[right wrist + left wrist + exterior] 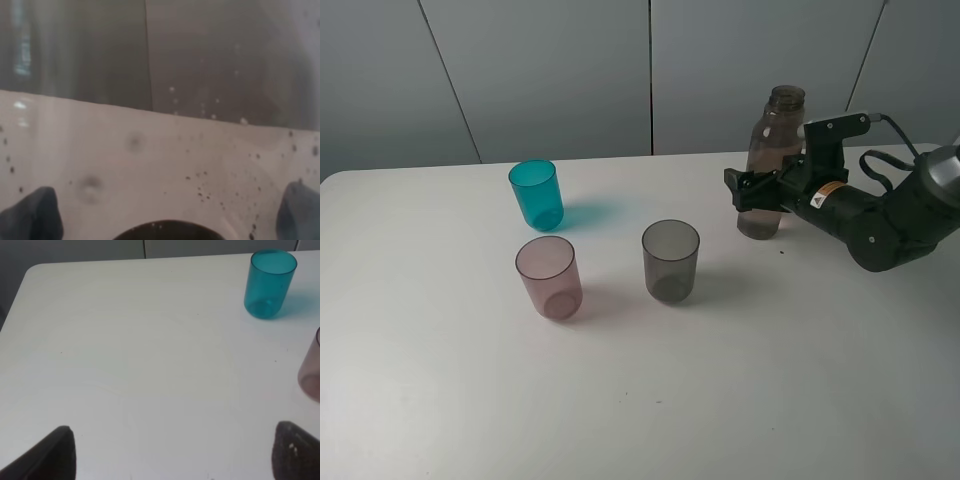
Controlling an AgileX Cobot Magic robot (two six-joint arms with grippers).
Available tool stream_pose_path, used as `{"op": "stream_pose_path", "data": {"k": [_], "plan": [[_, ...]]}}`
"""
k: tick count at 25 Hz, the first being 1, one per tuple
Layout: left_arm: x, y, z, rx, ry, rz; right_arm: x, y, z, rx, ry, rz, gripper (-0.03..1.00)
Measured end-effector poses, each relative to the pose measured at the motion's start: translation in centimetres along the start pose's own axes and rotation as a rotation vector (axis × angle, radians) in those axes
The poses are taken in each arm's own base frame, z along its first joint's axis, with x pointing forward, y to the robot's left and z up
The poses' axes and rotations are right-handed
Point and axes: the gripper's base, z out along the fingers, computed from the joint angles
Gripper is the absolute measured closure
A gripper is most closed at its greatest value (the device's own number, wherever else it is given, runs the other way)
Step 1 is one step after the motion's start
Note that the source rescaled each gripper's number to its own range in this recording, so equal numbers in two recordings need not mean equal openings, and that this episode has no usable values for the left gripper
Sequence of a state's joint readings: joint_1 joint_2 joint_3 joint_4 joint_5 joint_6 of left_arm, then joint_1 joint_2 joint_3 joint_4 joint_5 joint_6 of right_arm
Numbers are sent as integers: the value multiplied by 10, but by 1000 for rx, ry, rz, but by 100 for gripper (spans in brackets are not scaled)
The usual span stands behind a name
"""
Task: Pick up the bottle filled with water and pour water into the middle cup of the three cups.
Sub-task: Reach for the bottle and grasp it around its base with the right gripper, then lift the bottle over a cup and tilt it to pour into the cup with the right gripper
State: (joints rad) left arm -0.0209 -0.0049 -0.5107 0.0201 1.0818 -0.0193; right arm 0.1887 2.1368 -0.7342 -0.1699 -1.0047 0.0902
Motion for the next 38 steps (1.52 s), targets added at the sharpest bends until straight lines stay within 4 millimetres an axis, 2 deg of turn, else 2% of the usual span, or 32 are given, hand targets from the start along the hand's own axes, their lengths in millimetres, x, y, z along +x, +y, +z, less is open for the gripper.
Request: {"op": "stream_pose_path", "data": {"k": [2, 3, 4, 5, 7, 8, 17, 20, 24, 30, 38], "plan": [[0, 0, 0, 0, 0, 0, 0, 0, 0, 0, -1, 0, -3], [0, 0, 0, 0, 0, 0, 0, 0, 0, 0, -1, 0, 0], [0, 0, 0, 0, 0, 0, 0, 0, 0, 0, -1, 0, 11], [0, 0, 0, 0, 0, 0, 0, 0, 0, 0, -1, 0, 30], [0, 0, 0, 0, 0, 0, 0, 0, 0, 0, -4, -2, 91], [0, 0, 0, 0, 0, 0, 0, 0, 0, 0, -4, -2, 96], [0, 0, 0, 0, 0, -5, -1, 0, 0, -4, -9, -7, 97], [0, 0, 0, 0, 0, -5, -8, 2, -2, -19, -13, -20, 97], [0, 0, 0, 0, 0, -5, -38, 7, 1, -74, -51, -83, 97], [0, 0, 0, 0, 0, -5, -81, 18, 23, -177, -99, -120, 97], [0, 0, 0, 0, 0, -5, -109, 64, 40, -272, -119, -234, 97]]}}
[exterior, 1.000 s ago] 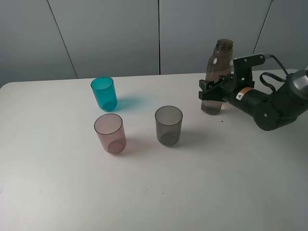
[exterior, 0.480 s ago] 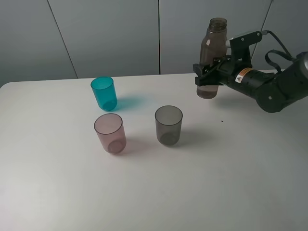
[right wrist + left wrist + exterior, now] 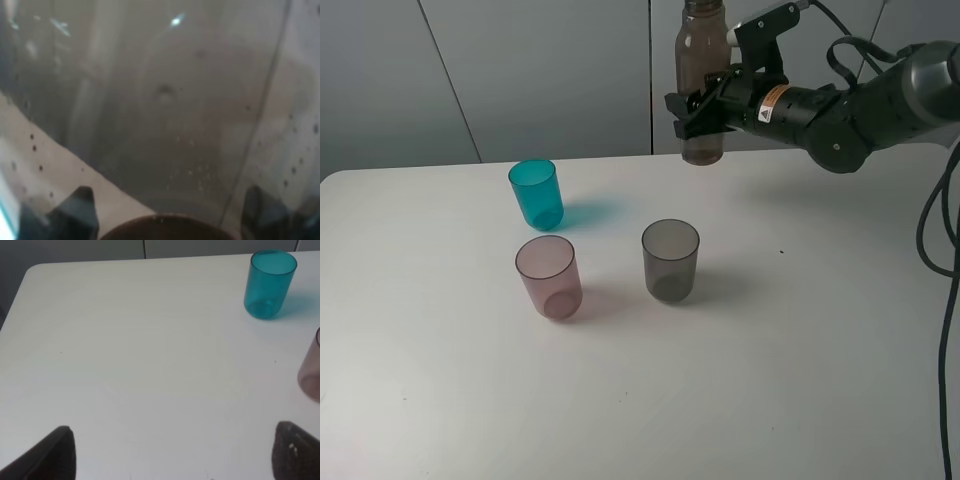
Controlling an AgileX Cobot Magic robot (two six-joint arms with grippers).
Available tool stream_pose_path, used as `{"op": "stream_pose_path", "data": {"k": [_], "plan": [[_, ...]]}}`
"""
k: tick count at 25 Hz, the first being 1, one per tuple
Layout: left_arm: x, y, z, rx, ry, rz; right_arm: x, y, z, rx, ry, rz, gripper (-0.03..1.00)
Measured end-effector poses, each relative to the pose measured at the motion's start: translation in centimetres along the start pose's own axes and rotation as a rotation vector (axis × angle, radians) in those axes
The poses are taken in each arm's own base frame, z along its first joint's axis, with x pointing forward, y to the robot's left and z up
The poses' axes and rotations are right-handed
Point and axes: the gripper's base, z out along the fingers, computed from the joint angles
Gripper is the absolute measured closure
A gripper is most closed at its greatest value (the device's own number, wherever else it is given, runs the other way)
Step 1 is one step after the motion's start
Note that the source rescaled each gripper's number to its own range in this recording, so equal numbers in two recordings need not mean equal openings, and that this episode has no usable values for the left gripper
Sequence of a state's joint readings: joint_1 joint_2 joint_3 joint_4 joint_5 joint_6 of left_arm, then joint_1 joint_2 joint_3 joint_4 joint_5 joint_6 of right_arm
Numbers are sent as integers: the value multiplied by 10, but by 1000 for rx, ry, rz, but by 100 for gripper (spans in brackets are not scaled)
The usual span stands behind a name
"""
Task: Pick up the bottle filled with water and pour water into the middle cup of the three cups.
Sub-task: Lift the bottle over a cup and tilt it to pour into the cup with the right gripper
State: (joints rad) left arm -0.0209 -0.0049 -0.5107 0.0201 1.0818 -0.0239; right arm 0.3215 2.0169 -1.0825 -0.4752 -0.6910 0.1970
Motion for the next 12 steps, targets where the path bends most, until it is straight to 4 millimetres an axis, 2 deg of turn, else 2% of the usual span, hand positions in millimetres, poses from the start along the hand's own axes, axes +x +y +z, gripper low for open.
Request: {"op": "stream_pose_path", "data": {"k": [6, 12], "plan": [[0, 0, 0, 0, 0, 0, -15, 35, 11, -85, -42, -114, 97], [0, 0, 0, 0, 0, 2, -18, 60, 14, -142, -57, -204, 97]]}}
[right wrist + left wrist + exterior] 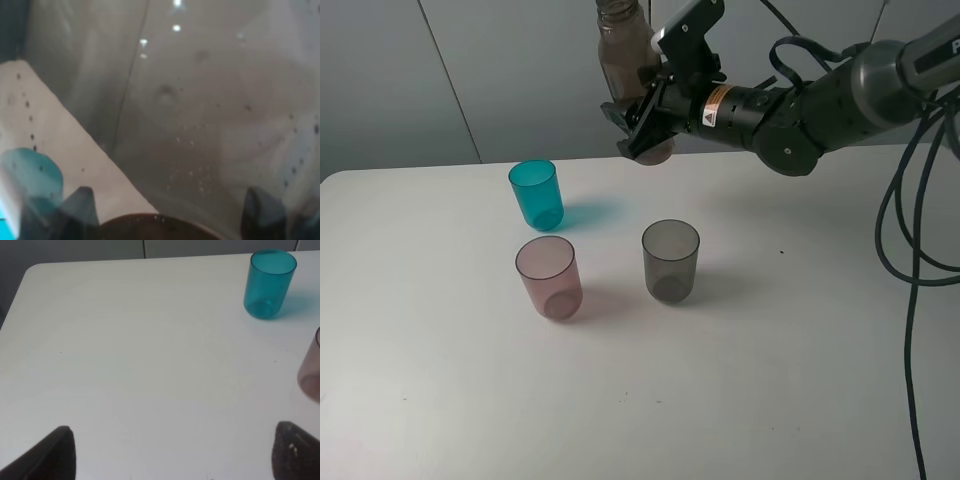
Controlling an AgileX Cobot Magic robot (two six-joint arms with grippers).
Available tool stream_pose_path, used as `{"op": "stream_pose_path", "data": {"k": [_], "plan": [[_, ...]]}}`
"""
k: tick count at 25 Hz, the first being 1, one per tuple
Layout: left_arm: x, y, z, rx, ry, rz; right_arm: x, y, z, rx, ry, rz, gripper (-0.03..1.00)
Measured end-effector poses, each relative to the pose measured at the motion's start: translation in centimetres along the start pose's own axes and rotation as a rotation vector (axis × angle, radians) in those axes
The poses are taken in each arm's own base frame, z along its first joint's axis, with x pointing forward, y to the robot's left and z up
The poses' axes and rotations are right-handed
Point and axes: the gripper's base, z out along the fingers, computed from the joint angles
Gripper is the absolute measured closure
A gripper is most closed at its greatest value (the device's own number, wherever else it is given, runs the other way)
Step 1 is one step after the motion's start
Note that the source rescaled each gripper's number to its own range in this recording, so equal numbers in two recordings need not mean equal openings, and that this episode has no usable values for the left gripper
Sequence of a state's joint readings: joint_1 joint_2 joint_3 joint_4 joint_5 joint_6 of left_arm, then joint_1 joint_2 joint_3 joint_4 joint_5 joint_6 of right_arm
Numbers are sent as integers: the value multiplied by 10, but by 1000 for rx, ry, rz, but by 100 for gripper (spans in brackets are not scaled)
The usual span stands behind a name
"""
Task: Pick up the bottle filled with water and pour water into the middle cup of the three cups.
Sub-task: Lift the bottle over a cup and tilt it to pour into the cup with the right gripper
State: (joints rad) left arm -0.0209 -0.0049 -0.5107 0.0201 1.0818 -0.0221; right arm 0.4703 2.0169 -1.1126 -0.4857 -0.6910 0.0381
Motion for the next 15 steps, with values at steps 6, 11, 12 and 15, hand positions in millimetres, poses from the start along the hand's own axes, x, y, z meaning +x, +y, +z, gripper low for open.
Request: {"op": "stream_pose_path", "data": {"k": [6, 11, 12, 15], "plan": [[0, 0, 0, 0, 0, 0, -6, 19, 5, -46, -12, -35, 97], [0, 0, 0, 0, 0, 0, -7, 26, 6, -62, -14, -50, 97], [0, 0, 0, 0, 0, 0, -5, 27, 7, -64, -11, -54, 97], [0, 0, 0, 0, 0, 0, 8, 30, 11, -74, 14, -43, 97]]}}
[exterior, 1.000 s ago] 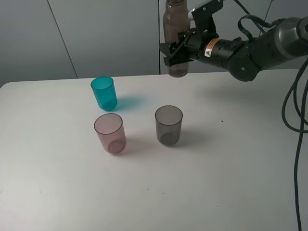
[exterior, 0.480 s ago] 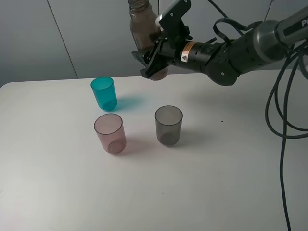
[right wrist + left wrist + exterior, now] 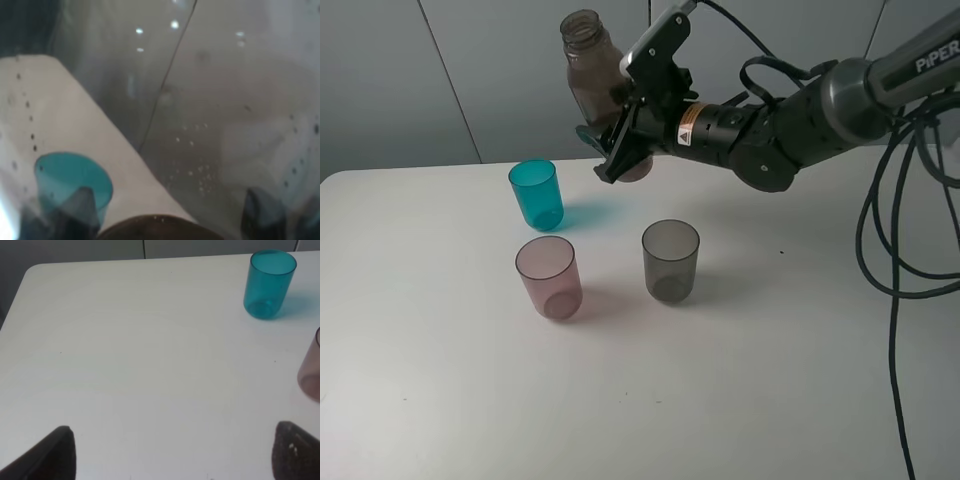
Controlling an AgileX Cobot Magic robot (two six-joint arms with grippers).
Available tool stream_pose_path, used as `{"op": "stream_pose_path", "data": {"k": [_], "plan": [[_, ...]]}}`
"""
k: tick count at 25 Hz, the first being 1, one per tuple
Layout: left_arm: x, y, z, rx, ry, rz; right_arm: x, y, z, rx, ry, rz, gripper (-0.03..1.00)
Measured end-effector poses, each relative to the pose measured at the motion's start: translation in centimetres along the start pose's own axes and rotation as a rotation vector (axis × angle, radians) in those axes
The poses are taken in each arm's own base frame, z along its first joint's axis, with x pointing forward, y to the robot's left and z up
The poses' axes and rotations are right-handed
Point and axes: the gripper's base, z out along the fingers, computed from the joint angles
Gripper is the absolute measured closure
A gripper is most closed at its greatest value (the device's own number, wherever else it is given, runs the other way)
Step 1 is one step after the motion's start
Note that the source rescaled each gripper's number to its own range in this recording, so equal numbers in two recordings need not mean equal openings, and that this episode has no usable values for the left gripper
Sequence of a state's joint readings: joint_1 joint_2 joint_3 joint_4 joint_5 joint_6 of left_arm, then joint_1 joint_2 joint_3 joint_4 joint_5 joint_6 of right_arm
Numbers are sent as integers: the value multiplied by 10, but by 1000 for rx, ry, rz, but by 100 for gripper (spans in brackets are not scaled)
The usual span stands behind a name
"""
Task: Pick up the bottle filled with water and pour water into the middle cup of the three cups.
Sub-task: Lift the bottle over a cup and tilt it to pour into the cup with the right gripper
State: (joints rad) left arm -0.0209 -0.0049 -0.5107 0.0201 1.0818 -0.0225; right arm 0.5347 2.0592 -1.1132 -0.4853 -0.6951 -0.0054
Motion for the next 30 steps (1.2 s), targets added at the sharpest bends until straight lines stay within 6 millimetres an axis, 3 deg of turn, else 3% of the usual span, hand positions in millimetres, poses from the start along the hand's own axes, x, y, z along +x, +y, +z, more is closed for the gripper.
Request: {"op": "stream_pose_path", "data": {"k": [7, 13, 30], "plan": [[0, 0, 0, 0, 0, 0, 28, 8, 10, -24, 51, 20, 97], [0, 0, 0, 0, 0, 0, 38, 11, 16, -33, 48, -11, 97], [0, 0, 0, 0, 0, 0, 33, 11, 17, -28, -15, -461, 97]]}}
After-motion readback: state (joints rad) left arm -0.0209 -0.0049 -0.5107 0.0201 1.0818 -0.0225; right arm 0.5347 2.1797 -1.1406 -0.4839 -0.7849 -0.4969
